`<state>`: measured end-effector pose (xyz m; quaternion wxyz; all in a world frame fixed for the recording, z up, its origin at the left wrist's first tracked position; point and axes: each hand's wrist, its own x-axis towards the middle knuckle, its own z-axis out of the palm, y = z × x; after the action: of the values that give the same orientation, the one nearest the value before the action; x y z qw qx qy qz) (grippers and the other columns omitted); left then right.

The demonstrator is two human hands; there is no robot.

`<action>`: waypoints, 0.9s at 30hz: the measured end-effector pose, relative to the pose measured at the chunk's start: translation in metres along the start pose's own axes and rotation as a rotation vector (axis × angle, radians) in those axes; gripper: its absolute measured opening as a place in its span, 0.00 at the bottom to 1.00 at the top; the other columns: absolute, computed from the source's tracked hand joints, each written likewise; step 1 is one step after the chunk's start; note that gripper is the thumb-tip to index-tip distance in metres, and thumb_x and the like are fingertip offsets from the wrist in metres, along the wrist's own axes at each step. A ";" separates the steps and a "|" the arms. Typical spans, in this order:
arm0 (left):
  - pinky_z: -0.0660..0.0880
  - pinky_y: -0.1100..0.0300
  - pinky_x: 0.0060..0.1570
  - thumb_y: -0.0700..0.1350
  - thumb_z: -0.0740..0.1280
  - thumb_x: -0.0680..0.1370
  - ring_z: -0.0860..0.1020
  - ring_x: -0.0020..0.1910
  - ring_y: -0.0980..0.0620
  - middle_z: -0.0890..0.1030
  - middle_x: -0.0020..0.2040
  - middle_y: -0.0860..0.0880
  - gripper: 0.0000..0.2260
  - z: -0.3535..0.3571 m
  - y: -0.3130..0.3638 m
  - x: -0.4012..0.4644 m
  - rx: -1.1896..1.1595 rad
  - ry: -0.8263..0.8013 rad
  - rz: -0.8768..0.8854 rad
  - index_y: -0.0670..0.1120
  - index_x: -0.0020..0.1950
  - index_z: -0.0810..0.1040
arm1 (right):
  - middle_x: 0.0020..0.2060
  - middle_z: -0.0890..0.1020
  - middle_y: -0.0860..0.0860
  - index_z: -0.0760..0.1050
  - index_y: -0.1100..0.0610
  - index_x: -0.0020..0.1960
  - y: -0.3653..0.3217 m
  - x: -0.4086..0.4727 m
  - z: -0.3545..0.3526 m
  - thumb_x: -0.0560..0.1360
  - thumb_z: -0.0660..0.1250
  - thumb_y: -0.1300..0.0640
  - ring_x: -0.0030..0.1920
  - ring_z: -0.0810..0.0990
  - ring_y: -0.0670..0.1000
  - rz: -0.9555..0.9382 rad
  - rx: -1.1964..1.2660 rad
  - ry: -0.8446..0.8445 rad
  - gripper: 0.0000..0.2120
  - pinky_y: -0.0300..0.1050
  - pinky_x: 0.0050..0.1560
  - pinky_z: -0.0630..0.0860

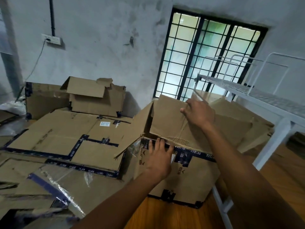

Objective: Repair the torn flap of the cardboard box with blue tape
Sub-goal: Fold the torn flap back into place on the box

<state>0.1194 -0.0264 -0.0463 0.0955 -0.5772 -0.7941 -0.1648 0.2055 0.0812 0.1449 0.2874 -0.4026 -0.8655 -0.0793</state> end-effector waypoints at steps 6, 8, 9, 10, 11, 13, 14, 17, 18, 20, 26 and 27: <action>0.37 0.31 0.80 0.46 0.71 0.81 0.46 0.86 0.34 0.54 0.84 0.38 0.27 0.014 0.033 0.003 -0.022 -0.013 0.110 0.54 0.79 0.71 | 0.51 0.85 0.51 0.79 0.47 0.61 0.009 0.001 -0.001 0.81 0.67 0.38 0.54 0.83 0.58 -0.034 -0.003 -0.004 0.16 0.55 0.54 0.79; 0.34 0.31 0.79 0.47 0.72 0.81 0.44 0.87 0.37 0.51 0.86 0.41 0.22 0.019 0.031 0.001 -0.003 -0.027 0.117 0.52 0.75 0.76 | 0.51 0.85 0.51 0.79 0.49 0.62 0.011 0.001 0.001 0.82 0.66 0.39 0.54 0.83 0.57 -0.060 -0.009 0.000 0.17 0.53 0.53 0.78; 0.33 0.32 0.78 0.46 0.72 0.81 0.44 0.87 0.39 0.51 0.87 0.42 0.23 0.020 0.026 0.000 -0.006 -0.021 0.114 0.51 0.75 0.75 | 0.50 0.85 0.51 0.79 0.50 0.62 0.012 0.002 0.003 0.82 0.66 0.39 0.54 0.84 0.57 -0.076 -0.013 0.008 0.17 0.53 0.52 0.77; 0.32 0.34 0.77 0.45 0.72 0.80 0.45 0.87 0.40 0.52 0.87 0.43 0.24 0.020 0.020 0.000 -0.009 -0.011 0.119 0.52 0.76 0.74 | 0.50 0.86 0.51 0.78 0.50 0.61 0.013 0.002 0.004 0.82 0.66 0.39 0.53 0.84 0.57 -0.093 -0.018 0.019 0.16 0.52 0.52 0.77; 0.31 0.34 0.76 0.45 0.72 0.80 0.46 0.87 0.42 0.53 0.87 0.44 0.25 0.018 0.013 0.000 -0.004 0.000 0.133 0.52 0.77 0.73 | 0.50 0.86 0.51 0.78 0.50 0.60 0.015 0.003 0.005 0.82 0.66 0.40 0.52 0.84 0.57 -0.107 -0.022 0.028 0.16 0.53 0.53 0.77; 0.35 0.32 0.79 0.47 0.73 0.79 0.49 0.87 0.43 0.55 0.87 0.46 0.28 0.014 -0.005 0.000 0.018 0.021 0.155 0.53 0.79 0.71 | 0.51 0.86 0.52 0.78 0.52 0.61 0.015 0.004 0.008 0.82 0.66 0.41 0.53 0.84 0.58 -0.129 -0.031 0.032 0.16 0.57 0.59 0.76; 0.38 0.31 0.81 0.48 0.73 0.79 0.51 0.87 0.43 0.56 0.87 0.47 0.29 0.012 -0.014 0.000 0.024 0.031 0.153 0.53 0.79 0.71 | 0.52 0.86 0.53 0.78 0.52 0.62 0.015 0.004 0.010 0.83 0.66 0.41 0.54 0.84 0.58 -0.137 -0.037 0.034 0.16 0.58 0.61 0.75; 0.43 0.30 0.82 0.50 0.71 0.80 0.53 0.87 0.43 0.58 0.87 0.48 0.26 0.008 -0.044 0.000 0.059 0.046 0.139 0.54 0.78 0.73 | 0.53 0.86 0.52 0.78 0.52 0.63 0.018 0.008 0.018 0.83 0.65 0.41 0.55 0.84 0.58 -0.146 -0.059 0.055 0.17 0.59 0.66 0.71; 0.44 0.31 0.83 0.52 0.71 0.80 0.53 0.87 0.43 0.58 0.87 0.48 0.23 0.008 -0.055 0.000 0.071 0.041 0.124 0.54 0.76 0.76 | 0.54 0.86 0.52 0.78 0.52 0.63 0.019 0.009 0.022 0.83 0.64 0.40 0.56 0.84 0.58 -0.146 -0.070 0.060 0.17 0.60 0.68 0.70; 0.45 0.33 0.83 0.55 0.70 0.81 0.54 0.86 0.43 0.60 0.86 0.47 0.17 0.007 -0.076 0.000 0.065 0.065 0.071 0.54 0.70 0.81 | 0.56 0.85 0.52 0.77 0.51 0.66 0.019 0.010 0.029 0.83 0.63 0.40 0.58 0.83 0.58 -0.148 -0.091 0.076 0.19 0.62 0.70 0.68; 0.47 0.33 0.83 0.55 0.78 0.76 0.50 0.88 0.43 0.55 0.88 0.46 0.10 0.025 -0.117 -0.012 0.127 0.075 0.091 0.56 0.55 0.86 | 0.75 0.74 0.56 0.65 0.54 0.79 0.030 -0.005 0.057 0.84 0.62 0.45 0.77 0.69 0.58 -0.153 -0.165 0.187 0.27 0.63 0.79 0.57; 0.50 0.32 0.83 0.55 0.79 0.75 0.49 0.88 0.42 0.53 0.88 0.45 0.10 0.029 -0.116 -0.014 0.135 0.084 0.099 0.56 0.54 0.86 | 0.77 0.71 0.56 0.63 0.54 0.81 0.033 -0.009 0.061 0.84 0.61 0.44 0.79 0.66 0.59 -0.153 -0.190 0.199 0.29 0.63 0.81 0.53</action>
<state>0.0145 -0.0603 -0.0951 0.1754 -0.6005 -0.7692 -0.1301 0.2082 0.1191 0.0866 0.3257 -0.3512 -0.8493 -0.2220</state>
